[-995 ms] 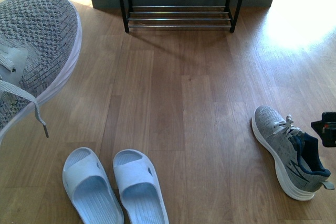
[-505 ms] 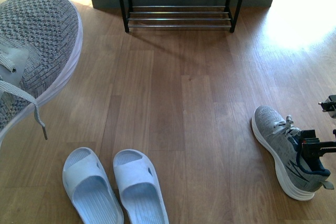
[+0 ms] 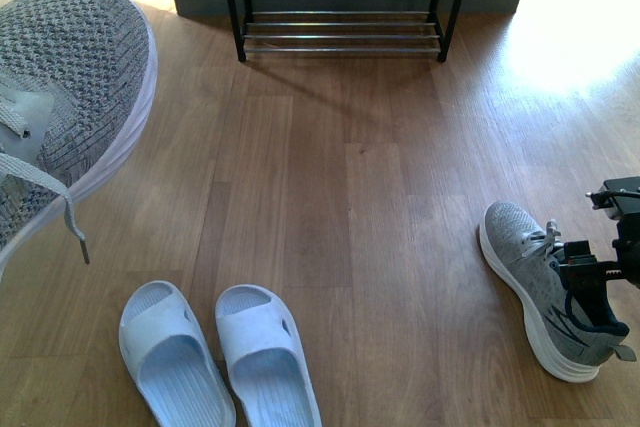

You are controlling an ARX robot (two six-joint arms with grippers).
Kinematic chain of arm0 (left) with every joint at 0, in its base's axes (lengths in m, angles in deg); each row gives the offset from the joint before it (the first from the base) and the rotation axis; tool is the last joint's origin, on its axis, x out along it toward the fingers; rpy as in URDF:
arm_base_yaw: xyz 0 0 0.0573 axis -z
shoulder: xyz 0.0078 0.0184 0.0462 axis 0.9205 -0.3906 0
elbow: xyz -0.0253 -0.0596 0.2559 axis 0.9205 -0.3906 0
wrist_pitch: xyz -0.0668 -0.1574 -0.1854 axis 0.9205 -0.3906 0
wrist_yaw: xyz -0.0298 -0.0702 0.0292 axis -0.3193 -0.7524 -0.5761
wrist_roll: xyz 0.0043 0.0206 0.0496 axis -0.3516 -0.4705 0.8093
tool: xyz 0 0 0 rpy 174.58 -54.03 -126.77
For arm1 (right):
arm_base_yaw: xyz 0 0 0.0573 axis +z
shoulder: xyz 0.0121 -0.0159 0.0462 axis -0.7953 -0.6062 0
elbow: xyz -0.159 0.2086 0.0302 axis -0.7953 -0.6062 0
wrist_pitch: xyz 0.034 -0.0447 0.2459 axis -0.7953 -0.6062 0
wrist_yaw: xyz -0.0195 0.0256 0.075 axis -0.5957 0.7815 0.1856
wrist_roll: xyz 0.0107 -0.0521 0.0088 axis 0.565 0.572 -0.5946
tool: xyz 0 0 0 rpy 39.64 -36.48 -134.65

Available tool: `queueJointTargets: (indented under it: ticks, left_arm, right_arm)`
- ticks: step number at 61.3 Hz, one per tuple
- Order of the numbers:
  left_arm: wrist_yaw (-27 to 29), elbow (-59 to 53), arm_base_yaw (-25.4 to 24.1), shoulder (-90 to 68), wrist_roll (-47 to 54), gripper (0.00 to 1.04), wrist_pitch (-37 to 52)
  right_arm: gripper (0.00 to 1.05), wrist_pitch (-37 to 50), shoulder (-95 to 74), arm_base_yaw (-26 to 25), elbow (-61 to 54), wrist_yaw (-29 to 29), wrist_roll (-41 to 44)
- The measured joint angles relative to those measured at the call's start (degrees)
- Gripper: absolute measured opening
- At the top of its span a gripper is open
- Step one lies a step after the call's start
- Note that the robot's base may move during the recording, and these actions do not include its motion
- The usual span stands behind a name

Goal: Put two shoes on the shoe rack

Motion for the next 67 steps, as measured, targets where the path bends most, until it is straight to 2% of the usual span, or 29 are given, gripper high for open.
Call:
queueJointTargets:
  ticks: [13, 20, 24, 30, 54, 67]
  left_arm:
    - [0.0, 0.0, 0.0, 0.0, 0.0, 0.02, 0.0]
    - [0.0, 0.0, 0.0, 0.0, 0.0, 0.02, 0.0]
    - [0.0, 0.0, 0.0, 0.0, 0.0, 0.02, 0.0]
    - [0.0, 0.0, 0.0, 0.0, 0.0, 0.02, 0.0]
    - [0.0, 0.0, 0.0, 0.0, 0.0, 0.02, 0.0]
    - [0.0, 0.0, 0.0, 0.0, 0.0, 0.02, 0.0]
  right_arm:
    - [0.45, -2.6, -1.6, 1.5, 0.0, -0.3, 0.3]
    - [0.29, -1.2, -0.8, 1.6, -1.2, 0.1, 0.3]
    - [0.13, 0.5, 1.5, 1.7, -3.9, 1.3, 0.2]
    - [0.01, 1.0, 3.9, 1.7, -5.9, 1.7, -0.5]
    - [0.01, 3.8, 10.7, 1.1, -13.1, 3.3, -0.4]
    - [0.01, 3.4, 23.2, 0.2, -20.8, 8.2, -0.5]
